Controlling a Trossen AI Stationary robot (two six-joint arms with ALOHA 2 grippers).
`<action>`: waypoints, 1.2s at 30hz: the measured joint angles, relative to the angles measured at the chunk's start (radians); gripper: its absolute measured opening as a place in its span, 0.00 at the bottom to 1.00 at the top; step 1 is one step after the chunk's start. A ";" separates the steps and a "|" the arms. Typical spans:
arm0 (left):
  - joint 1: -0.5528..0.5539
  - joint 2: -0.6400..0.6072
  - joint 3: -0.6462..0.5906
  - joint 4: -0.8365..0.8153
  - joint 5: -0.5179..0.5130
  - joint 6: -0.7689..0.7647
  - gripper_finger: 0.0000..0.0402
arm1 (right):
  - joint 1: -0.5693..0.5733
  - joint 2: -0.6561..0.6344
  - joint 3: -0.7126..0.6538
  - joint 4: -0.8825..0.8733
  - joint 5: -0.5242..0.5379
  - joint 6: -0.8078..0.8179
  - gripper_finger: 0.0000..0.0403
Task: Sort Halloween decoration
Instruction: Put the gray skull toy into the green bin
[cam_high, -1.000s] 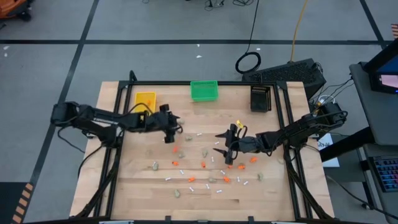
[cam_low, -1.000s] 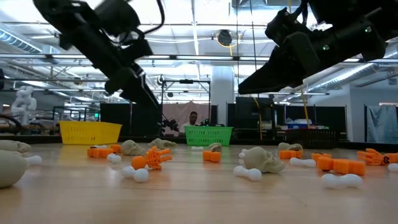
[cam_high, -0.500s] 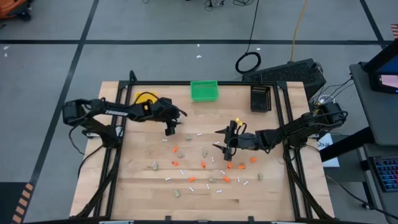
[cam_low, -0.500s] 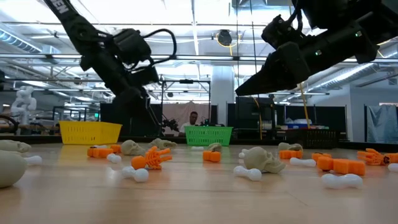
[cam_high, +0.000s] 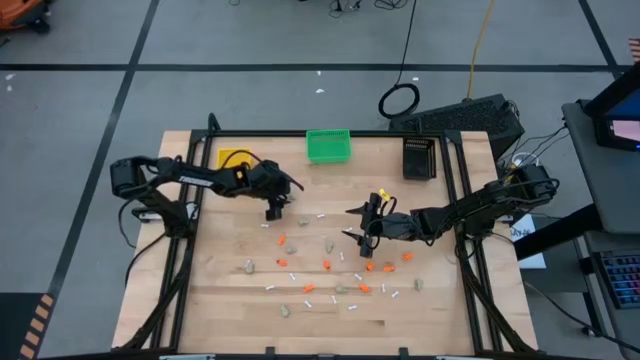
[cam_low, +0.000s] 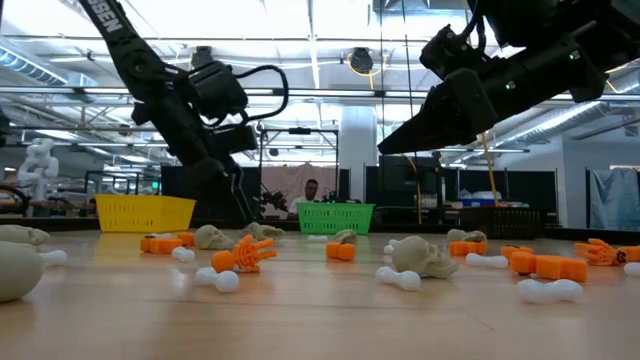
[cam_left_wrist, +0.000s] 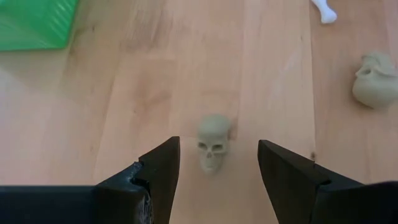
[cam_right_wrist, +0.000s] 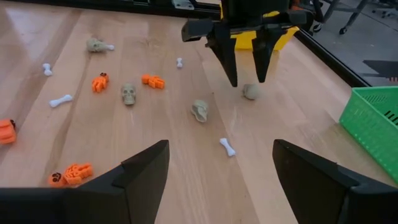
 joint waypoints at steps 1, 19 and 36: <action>0.000 0.008 0.000 0.014 0.001 0.001 0.53 | 0.000 0.000 0.000 0.000 0.000 0.001 0.67; 0.017 0.068 0.000 0.061 0.045 0.043 0.36 | 0.005 0.000 0.000 -0.008 -0.002 0.046 0.67; 0.017 0.069 -0.002 0.093 0.037 0.050 0.13 | 0.005 0.000 0.000 -0.008 -0.002 0.054 0.67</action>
